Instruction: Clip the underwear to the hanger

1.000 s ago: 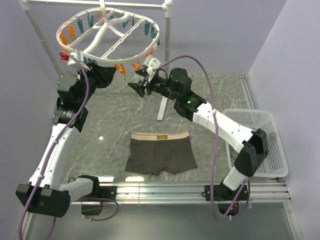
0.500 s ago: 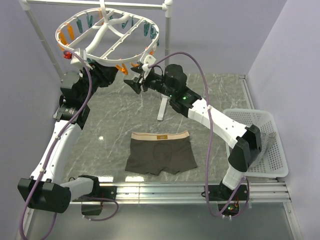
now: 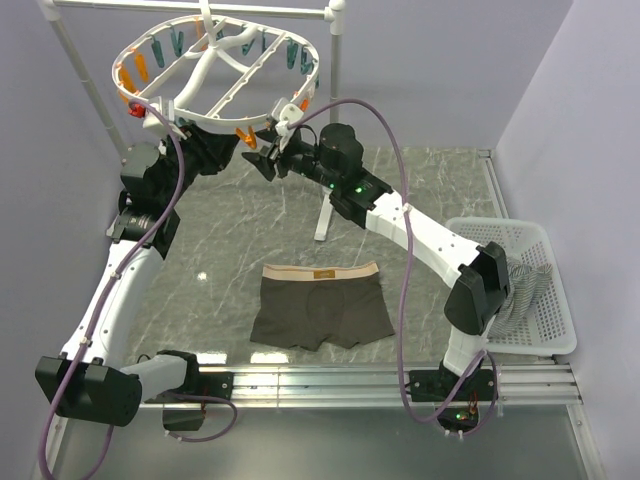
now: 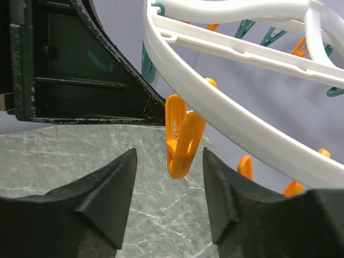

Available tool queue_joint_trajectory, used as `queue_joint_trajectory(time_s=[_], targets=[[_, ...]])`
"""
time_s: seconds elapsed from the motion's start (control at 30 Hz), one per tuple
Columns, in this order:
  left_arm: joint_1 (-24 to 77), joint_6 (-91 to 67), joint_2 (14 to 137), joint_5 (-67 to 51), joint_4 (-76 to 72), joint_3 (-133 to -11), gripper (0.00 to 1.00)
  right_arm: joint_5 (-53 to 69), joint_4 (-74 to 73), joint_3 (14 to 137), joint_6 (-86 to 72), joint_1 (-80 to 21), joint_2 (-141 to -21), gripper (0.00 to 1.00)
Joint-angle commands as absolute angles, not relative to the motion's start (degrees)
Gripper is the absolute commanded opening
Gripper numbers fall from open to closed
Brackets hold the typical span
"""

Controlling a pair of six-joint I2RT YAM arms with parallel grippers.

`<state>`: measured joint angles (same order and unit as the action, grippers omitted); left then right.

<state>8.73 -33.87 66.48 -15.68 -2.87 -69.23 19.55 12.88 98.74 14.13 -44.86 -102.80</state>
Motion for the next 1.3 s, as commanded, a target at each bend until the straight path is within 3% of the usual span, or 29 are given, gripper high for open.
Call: queue_joint_trajectory(time_s=[0.0, 0.2, 0.33, 0.5, 1.27], targets=[[9.0, -33.4, 65.0, -17.4, -5.8, -71.9, 0.35, 19.3, 15.4, 102.4, 13.4, -45.3, -104.0, 0.56], [8.7, -32.7, 63.3, -19.2, -1.9, -72.9, 0.45, 20.0, 15.0, 103.6, 12.9, -45.4, -104.6, 0.40], [7.9, -31.8, 61.5, -21.3, 1.6, -73.8, 0.56, 19.9, 14.9, 103.7, 13.1, -45.3, -104.2, 0.33], [7.8, -31.2, 60.5, -22.3, 3.8, -75.2, 0.62, 20.0, 14.9, 103.4, 12.3, -45.4, -103.9, 0.26], [7.9, -33.8, 68.0, -22.8, 1.9, -77.4, 0.61, 20.2, 14.7, 103.3, 11.5, -46.2, -103.6, 0.21]])
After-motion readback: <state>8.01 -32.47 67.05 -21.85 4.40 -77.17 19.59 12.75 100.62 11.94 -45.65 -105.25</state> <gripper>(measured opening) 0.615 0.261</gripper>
